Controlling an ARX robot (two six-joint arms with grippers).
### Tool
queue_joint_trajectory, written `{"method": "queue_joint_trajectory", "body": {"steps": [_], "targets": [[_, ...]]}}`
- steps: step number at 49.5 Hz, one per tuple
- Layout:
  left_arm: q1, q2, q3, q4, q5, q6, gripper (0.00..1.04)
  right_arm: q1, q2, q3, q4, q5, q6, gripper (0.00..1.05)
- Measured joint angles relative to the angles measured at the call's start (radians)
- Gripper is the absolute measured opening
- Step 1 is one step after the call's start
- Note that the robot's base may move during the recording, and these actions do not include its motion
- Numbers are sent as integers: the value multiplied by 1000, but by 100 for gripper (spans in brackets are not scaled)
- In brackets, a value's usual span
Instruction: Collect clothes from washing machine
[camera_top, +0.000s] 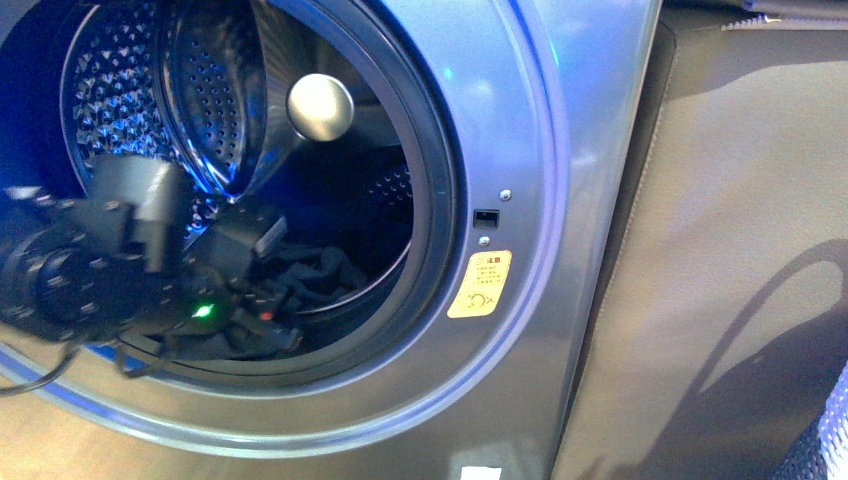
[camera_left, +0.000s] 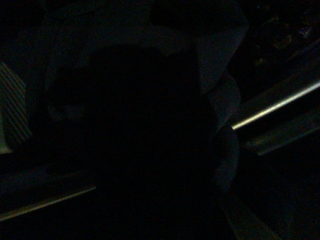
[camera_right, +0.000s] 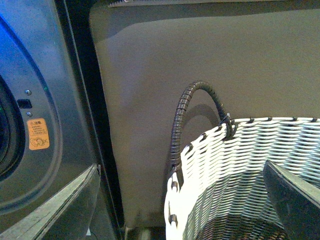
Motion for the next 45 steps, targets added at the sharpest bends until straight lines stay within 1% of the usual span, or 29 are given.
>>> {"method": "queue_joint_trajectory", "body": {"steps": [6,16,30,34,37,45], "targets": [[14,-45,-70,23,35,3,8,0,0,0,0,0,0,97],[35,-142,-187,57,87,3,8,0,0,0,0,0,0,97],[61,-376,-333,82,193,-21,8,0,0,0,0,0,0,97],[61,-462,-362,72,228,-28,8,0,0,0,0,0,0,97],[61,-554,-371,39,267,-40,8,0,0,0,0,0,0,97],[56,-734,-361,-38,333,-79,8,0,0,0,0,0,0,97]]}}
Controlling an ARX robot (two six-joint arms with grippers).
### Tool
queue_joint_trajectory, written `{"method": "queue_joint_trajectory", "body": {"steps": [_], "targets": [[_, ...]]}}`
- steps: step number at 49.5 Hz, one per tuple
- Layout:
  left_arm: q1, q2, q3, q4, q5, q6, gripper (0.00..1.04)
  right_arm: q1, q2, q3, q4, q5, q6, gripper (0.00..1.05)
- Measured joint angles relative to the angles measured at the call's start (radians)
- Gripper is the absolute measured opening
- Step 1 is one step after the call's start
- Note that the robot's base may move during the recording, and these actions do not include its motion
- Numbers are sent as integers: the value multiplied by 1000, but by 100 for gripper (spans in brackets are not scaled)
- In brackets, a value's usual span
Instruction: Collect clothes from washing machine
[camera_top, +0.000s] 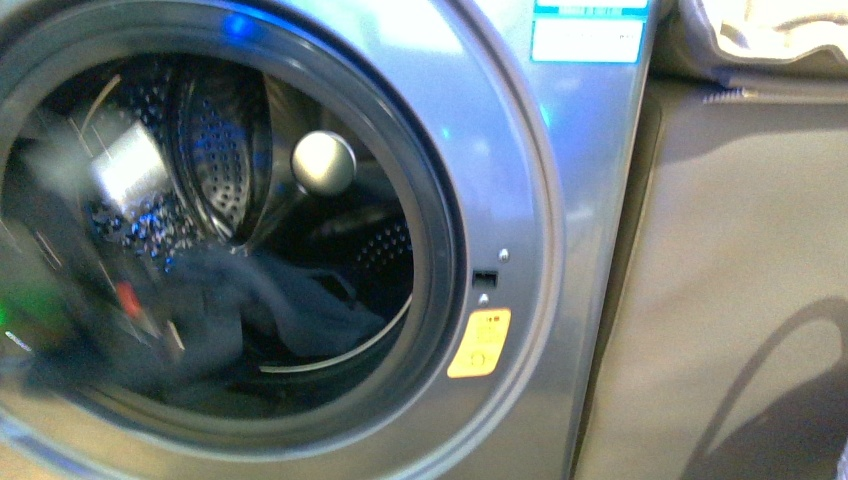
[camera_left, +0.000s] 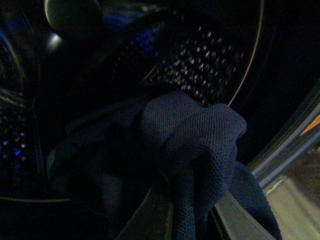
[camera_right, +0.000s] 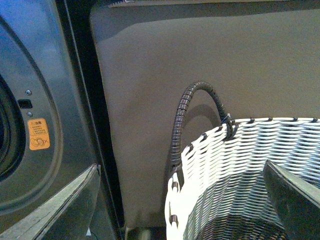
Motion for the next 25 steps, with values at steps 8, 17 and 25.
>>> {"method": "queue_joint_trajectory", "body": {"steps": [8,17,25], "targets": [[-19,-131,61,-54,40,-50,8,0,0,0,0,0,0,97],[-56,-215,158,-109,52,-101,8,0,0,0,0,0,0,97],[-112,-234,260,-169,40,-124,8,0,0,0,0,0,0,97]]}}
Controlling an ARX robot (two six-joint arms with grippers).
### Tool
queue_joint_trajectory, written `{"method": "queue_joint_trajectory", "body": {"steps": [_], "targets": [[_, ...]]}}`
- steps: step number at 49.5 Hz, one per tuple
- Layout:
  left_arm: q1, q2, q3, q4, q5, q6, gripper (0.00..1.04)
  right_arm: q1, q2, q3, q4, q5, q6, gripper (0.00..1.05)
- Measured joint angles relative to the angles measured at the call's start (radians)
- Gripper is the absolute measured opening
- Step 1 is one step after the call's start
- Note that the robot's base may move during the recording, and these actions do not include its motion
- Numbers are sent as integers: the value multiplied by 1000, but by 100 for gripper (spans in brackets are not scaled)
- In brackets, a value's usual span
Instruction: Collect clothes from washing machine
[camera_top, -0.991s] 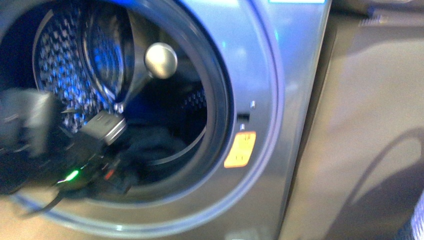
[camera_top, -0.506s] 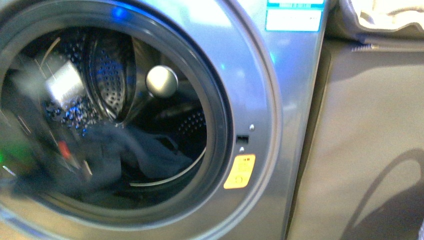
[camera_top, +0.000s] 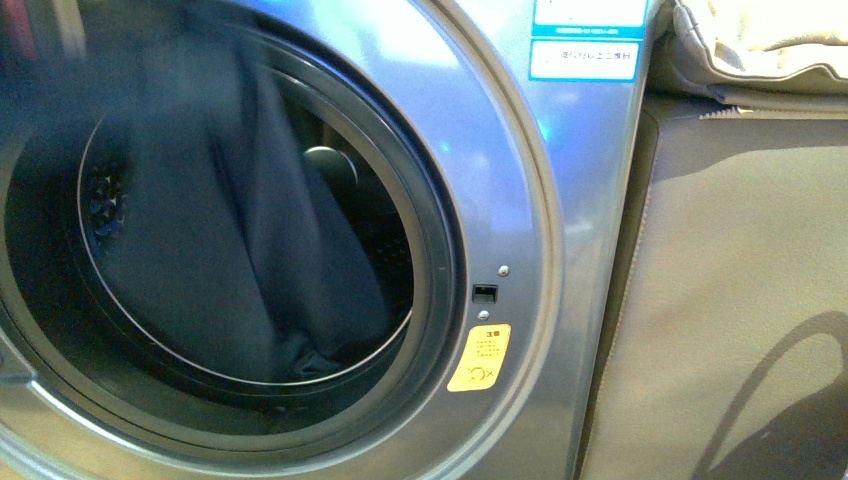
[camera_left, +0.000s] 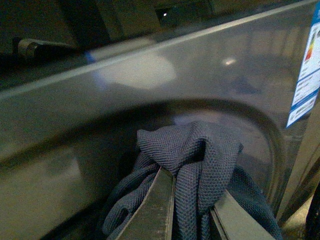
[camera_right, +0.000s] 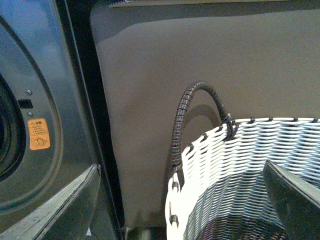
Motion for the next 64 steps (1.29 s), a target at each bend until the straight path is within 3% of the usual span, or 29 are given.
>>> {"method": "queue_joint_trajectory", "body": {"steps": [22,56,64], "targets": [[-236,102,381,-163,-107,-21,8,0,0,0,0,0,0,97],[-482,330,1061,-498,-214,-50,8,0,0,0,0,0,0,97],[-496,339,1098,-503,-213,-60,8,0,0,0,0,0,0,97]]}}
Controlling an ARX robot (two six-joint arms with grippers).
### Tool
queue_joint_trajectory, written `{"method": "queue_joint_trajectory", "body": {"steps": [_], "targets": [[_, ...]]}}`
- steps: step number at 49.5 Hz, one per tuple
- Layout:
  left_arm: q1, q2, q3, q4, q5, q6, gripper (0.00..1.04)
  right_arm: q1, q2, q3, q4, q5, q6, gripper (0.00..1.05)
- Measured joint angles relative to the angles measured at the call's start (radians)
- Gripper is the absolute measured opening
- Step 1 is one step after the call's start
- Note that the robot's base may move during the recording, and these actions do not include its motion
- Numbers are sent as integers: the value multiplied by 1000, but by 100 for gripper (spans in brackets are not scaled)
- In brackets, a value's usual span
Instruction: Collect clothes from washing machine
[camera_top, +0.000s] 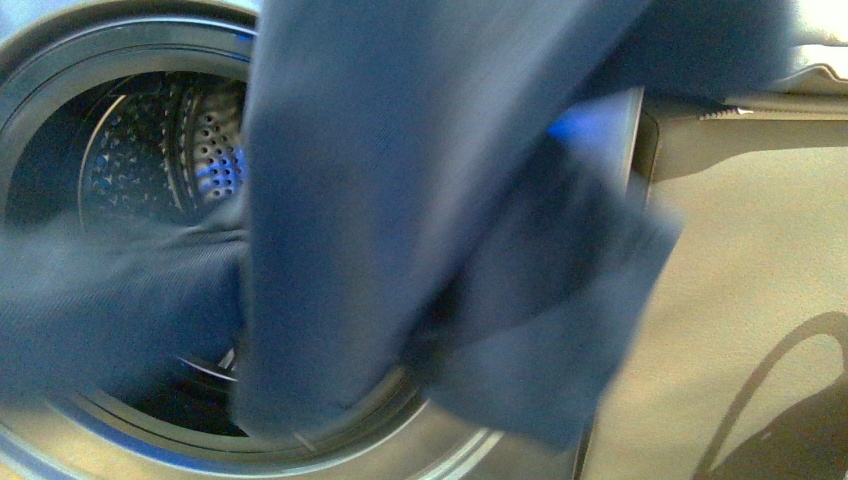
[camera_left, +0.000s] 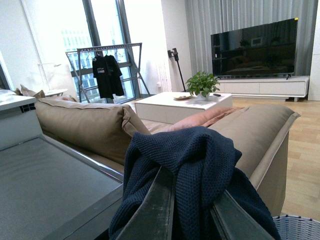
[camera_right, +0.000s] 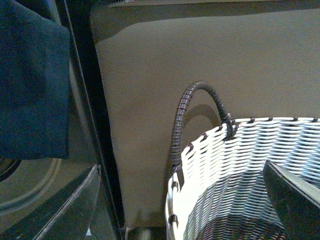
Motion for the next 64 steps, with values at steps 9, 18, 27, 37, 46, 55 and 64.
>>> {"method": "queue_joint_trajectory", "body": {"steps": [9,18,27,37,46,55,64], "targets": [[-1,0,7,0,0,-3,8,0,0,0,0,0,0,97],[-1,1,7,0,0,-4,8,0,0,0,0,0,0,97],[-1,1,7,0,0,-4,8,0,0,0,0,0,0,97],[-1,1,7,0,0,-4,8,-91,55,4,39,-276,82,97],[-1,2,8,0,1,-4,8,-362,264,83,238,-877,335,97],[-2,2,8,0,0,-4,8,-333,466,212,418,-869,371,97],[-2,2,8,0,0,-4,8,-192,606,320,460,-802,340,97]]}}
